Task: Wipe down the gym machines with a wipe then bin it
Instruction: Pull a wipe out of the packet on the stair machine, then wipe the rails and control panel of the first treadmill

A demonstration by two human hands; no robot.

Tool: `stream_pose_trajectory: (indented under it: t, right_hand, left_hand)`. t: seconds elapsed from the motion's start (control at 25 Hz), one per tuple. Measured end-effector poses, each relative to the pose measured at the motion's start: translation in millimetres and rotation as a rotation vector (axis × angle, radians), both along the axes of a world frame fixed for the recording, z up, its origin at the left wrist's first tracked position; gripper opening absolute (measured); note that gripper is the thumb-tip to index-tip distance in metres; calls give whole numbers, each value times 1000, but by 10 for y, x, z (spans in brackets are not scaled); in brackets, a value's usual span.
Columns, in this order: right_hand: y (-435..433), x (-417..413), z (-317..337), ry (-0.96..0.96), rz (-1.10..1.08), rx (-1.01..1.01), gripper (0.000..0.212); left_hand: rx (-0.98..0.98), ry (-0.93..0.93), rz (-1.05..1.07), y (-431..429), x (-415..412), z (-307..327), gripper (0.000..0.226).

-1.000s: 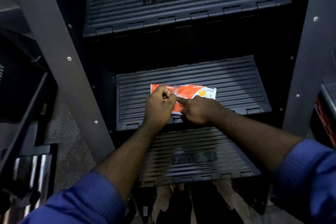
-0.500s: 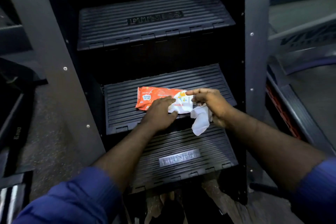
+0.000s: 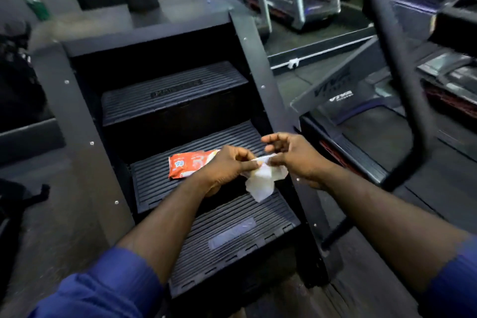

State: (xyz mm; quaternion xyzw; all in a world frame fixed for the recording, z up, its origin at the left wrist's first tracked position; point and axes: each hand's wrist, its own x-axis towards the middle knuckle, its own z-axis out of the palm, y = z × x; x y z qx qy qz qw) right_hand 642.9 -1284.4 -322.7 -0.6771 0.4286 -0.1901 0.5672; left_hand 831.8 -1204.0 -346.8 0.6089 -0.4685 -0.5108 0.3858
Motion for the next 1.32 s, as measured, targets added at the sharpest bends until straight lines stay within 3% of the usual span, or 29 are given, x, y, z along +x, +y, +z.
stream_pose_trajectory:
  t: [0.12,0.2,0.28,0.44,0.56,0.68,0.88,1.04,1.32]
  right_hand:
    - [416,-696,156,375,126,-291,35]
    - [776,-1179,241,405,126,-326,15]
    - [1137,-1734,274,252,48,-263,17]
    - [1904,-2697,479,-243,-122,81,20]
    - [2378,-3294,666,-429,-245,192,16]
    - [2813,-3992,726,-419,-360,174,35]
    - [3529,-5199,724,-375,-684,241,43]
    - [4198,-6237,762,-457,-934,316,40]
    - [5095,-8323,759,-674,-1329,272,36]
  left_hand:
    - [-21,-30,-33,372,-514,218,7]
    - [-22,-57,-45,668,-966,313,14]
    - [-35,-37,-33,990,-1488,424,17]
    - [-84,74,-64,1481,-2381,674,19]
    - [-117,117,-141,1596,-2969,816,26]
    - [-177,37,-286,1649,-3674,899,19]
    - [-186,51,-504,1699,-4823,720,17]
    - [-155,158,-574,1958,-6028,873,26]
    - [-180,125,-817,2394,-8449,998,24]
